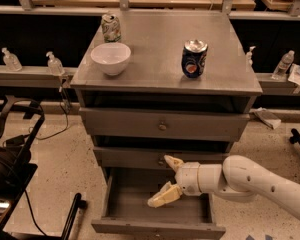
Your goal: Close bottom drawer
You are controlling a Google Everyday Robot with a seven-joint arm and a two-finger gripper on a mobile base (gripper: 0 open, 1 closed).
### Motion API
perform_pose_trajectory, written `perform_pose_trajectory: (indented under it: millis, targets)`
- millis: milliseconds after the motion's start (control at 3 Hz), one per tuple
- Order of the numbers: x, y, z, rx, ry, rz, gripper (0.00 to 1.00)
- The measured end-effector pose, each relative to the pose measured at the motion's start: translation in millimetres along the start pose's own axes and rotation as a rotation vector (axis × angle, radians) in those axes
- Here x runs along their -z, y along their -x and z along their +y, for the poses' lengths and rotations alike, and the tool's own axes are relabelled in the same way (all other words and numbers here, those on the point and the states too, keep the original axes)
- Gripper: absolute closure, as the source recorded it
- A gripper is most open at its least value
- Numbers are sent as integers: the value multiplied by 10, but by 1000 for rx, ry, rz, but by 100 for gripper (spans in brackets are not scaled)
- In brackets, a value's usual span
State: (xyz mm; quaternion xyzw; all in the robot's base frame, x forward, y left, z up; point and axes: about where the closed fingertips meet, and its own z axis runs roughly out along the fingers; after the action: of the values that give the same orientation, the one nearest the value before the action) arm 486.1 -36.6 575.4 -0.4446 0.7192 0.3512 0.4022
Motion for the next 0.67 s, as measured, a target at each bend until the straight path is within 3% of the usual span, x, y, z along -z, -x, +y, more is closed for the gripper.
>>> perform_pose_trajectory:
  millis: [333, 667]
  targets:
    - [-27, -49, -8, -11, 3, 32, 0]
    - [-199, -717, -302, 48, 0, 69, 0]
